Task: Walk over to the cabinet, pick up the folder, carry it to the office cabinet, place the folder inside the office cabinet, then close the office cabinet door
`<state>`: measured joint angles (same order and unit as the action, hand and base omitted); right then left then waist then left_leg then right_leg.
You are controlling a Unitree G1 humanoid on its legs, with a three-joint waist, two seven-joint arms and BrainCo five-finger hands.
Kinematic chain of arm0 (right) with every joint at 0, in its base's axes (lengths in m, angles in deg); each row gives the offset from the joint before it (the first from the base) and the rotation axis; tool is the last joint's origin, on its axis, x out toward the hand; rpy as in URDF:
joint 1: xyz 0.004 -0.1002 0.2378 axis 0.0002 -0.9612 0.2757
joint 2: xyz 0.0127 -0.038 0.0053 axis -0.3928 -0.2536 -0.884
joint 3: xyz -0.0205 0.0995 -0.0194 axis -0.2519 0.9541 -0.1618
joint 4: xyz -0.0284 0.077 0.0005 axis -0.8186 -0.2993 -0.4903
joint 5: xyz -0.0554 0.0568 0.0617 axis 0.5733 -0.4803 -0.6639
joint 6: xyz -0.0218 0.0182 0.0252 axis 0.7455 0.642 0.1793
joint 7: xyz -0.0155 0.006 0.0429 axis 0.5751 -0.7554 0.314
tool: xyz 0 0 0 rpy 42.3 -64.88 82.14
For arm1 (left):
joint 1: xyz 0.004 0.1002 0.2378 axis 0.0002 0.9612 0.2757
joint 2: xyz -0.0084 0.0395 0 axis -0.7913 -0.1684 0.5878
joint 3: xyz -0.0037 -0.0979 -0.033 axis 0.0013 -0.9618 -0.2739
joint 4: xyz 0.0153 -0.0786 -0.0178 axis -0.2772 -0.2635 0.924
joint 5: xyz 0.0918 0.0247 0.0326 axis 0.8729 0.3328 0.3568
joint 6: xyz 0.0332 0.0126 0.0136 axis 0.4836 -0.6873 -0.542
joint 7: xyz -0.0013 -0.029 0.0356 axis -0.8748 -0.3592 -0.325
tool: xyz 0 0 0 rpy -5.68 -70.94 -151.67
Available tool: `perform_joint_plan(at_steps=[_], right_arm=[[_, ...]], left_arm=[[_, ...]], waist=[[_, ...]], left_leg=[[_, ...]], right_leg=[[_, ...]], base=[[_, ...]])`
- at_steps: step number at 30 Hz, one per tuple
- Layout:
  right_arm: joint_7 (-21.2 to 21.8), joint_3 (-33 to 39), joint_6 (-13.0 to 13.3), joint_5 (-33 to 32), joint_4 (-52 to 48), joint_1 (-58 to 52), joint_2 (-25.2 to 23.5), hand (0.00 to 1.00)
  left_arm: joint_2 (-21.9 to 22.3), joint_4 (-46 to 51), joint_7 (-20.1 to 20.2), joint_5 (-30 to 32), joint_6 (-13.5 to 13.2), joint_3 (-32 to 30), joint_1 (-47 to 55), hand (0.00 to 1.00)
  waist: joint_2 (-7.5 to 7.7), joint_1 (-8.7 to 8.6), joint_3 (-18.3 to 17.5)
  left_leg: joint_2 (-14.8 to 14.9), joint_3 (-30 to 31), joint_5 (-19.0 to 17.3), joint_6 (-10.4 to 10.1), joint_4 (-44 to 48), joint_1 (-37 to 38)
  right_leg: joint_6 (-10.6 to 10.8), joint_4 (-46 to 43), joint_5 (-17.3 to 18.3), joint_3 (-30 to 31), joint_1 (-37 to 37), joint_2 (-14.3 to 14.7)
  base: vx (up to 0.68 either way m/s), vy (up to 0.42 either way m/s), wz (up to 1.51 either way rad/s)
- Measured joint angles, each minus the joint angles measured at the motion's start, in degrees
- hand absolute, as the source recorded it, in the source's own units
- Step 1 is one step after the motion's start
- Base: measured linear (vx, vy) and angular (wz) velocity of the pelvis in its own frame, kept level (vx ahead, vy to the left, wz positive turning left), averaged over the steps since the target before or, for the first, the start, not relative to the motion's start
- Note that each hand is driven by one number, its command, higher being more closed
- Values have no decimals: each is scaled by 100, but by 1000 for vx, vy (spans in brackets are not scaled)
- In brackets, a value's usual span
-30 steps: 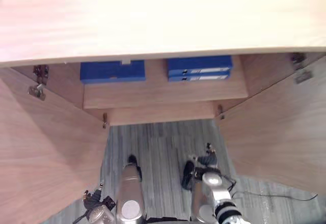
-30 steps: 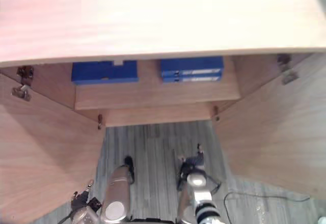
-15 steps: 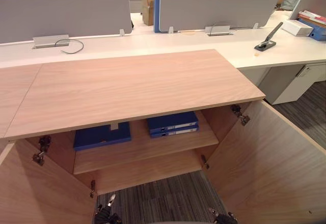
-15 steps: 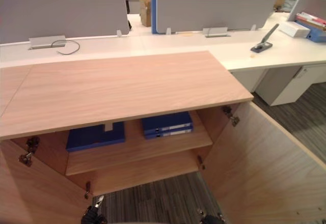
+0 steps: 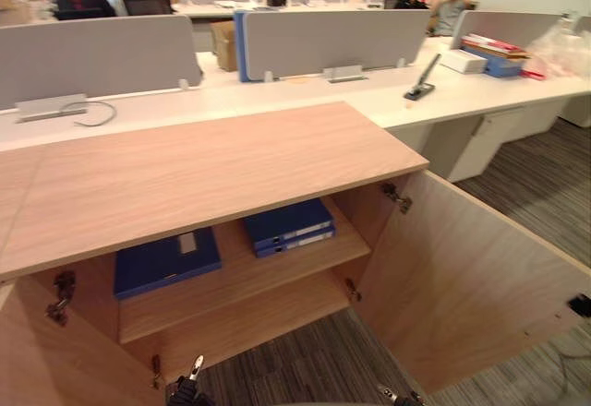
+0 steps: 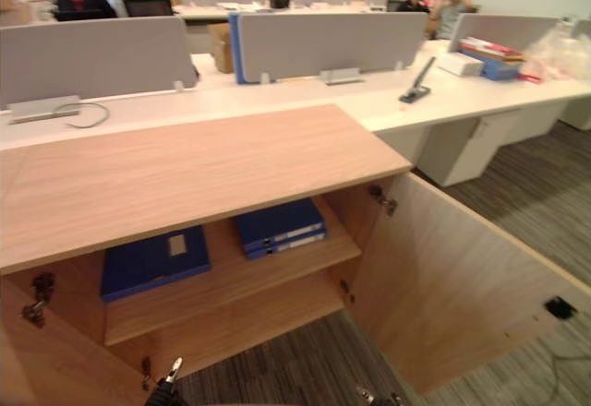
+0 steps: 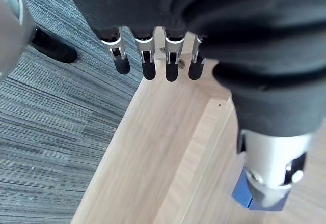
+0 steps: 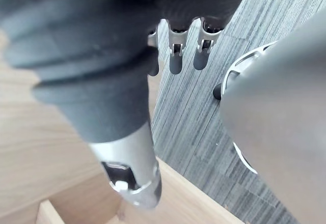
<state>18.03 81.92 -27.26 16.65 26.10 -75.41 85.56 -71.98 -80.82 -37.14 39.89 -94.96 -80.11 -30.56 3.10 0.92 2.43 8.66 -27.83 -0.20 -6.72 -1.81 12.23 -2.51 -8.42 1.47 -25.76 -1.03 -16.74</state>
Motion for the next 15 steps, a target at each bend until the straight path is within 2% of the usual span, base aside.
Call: perform_joint_plan(at_steps=[3,4,5,7,10,13,15], right_arm=[[-58,310,-5,7,19,-69,-32,0],[-73,440,-5,8,24,-84,-39,0],[-113,504,-5,10,70,-87,-37,0],[-123,687,-1,-14,282,9,-10,0],[-225,669,11,-94,516,144,98,0],[-294,612,20,-188,590,170,213,0],[-322,582,27,-189,598,190,242,0]], left_arm=[[-39,1,-5,4,4,-40,14,0],[-38,0,-7,1,4,-39,18,0],[-41,1,-28,-24,3,-41,47,0],[-39,-10,-72,-184,11,-17,103,0],[-44,-19,-171,-713,8,82,143,0],[-19,-17,-206,-814,8,278,138,0],[-15,-16,-211,-817,11,374,137,0]], waist=[[49,-19,22],[48,-17,16],[36,-23,1],[-4,-32,14],[-78,-98,82],[-190,-131,151],[-224,-144,168]], left_leg=[[72,-131,-124,-67,50,107],[75,-124,-164,-79,55,144],[83,-171,-217,-142,66,209],[196,-288,-231,-197,237,284],[415,-265,-370,-101,612,294],[585,-286,-550,-26,921,393],[626,-278,-691,110,1065,401]], right_leg=[[101,17,-68,-255,-5,0],[187,80,-193,-264,11,22],[340,341,-698,-248,77,97],[610,655,-1021,-85,230,290],[627,844,-1038,122,341,527],[626,970,-1038,356,461,709],[624,1015,-1042,500,446,766]], base=[[20,-48,-44],[93,-57,-43],[87,-47,-46],[121,-90,-60],[96,-112,-43],[83,-56,-37],[29,-1,-46]])
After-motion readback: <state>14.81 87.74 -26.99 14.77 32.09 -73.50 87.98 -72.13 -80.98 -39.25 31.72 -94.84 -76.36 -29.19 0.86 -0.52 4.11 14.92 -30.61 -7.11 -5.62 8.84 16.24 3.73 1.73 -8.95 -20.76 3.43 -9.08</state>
